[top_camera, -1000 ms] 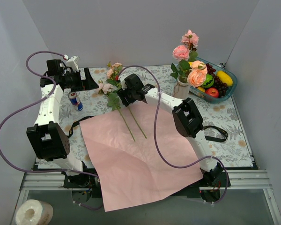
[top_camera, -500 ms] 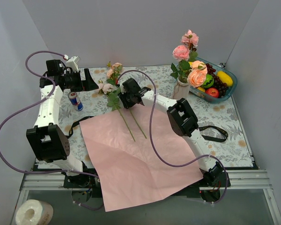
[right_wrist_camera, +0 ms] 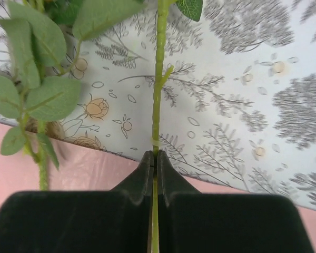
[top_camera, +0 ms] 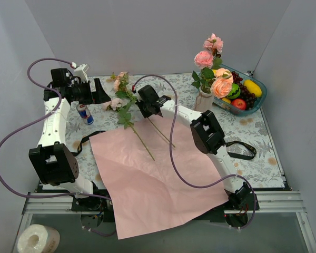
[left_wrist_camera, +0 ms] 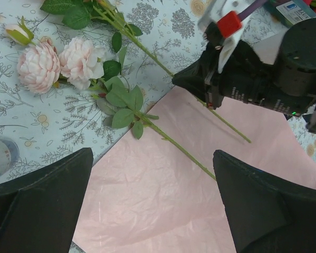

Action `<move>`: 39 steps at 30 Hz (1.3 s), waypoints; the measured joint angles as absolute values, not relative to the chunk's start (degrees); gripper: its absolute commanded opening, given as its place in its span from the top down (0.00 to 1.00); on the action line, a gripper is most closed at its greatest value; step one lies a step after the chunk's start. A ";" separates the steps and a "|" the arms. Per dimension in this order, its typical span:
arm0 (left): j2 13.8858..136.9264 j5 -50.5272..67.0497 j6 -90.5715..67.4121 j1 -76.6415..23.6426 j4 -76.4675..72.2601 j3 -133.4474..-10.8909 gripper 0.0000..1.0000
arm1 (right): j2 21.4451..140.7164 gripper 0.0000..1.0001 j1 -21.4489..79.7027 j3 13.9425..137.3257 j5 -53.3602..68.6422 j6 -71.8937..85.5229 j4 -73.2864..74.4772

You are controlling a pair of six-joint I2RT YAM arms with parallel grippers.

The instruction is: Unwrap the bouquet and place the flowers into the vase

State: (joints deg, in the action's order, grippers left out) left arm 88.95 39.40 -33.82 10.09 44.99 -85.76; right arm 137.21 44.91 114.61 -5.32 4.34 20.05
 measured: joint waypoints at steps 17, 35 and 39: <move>88.95 41.52 -32.38 10.13 46.81 -87.35 0.02 | 93.69 0.99 44.97 105.78 -12.25 -5.02 10.00; 88.95 45.84 -32.60 10.35 47.18 -88.03 0.02 | 70.85 0.99 41.21 65.71 -16.53 -26.09 -45.04; 88.95 46.63 -32.53 10.35 47.18 -88.07 0.02 | 71.42 0.99 39.09 65.73 -15.66 -26.98 -50.30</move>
